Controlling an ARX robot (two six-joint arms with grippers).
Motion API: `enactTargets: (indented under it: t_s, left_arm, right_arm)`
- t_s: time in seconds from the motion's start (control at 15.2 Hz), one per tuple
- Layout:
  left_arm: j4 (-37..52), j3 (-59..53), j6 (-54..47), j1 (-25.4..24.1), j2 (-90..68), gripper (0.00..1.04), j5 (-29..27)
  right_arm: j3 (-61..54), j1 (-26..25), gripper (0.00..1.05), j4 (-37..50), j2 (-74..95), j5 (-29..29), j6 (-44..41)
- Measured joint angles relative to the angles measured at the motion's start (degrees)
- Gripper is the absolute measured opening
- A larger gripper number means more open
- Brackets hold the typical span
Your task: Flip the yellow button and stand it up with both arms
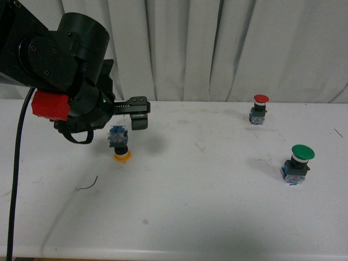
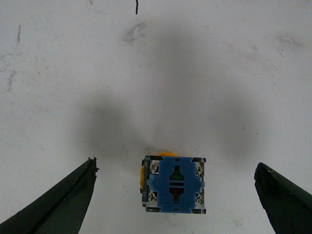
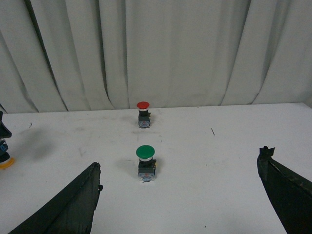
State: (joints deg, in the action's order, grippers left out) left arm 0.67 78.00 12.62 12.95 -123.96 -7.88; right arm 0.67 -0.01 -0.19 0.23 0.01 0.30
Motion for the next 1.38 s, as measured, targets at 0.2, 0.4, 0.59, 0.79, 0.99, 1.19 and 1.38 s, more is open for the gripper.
enactTargets:
  t_s: [0.2,0.4,0.59,0.79,0.99,1.19,1.38]
  left_arm:
    - [0.13,0.17,-1.4,0.02,-0.57,0.98,0.0]
    - [-0.48,0.79,-2.8,-0.09,-2.01,0.98,-0.02]
    - [-0.85,0.81,-3.04,-0.09,-2.21,0.98,0.0]
    - [-1.29,0.81,-3.06,-0.02,-2.23,0.98,-0.02]
    - [-1.57,1.07,-3.61,0.15,-2.23,0.89,-0.15]
    - [-1.73,1.68,-3.65,0.48,-2.34,0.55,-0.48]
    - [-1.92,2.36,-3.61,0.87,-2.47,0.3,-0.76]
  right_arm:
    - [0.0,0.0,0.98,0.0,0.0,0.0,0.02]
    - [0.0,0.0,0.98,0.0,0.0,0.0,0.02]
    - [0.0,0.0,0.98,0.0,0.0,0.0,0.02]
    - [0.0,0.0,0.98,0.0,0.0,0.0,0.02]
    - [0.0,0.0,0.98,0.0,0.0,0.0,0.02]
    - [0.0,0.0,0.98,0.0,0.0,0.0,0.02]
    - [0.0,0.0,0.98,0.0,0.0,0.0,0.02]
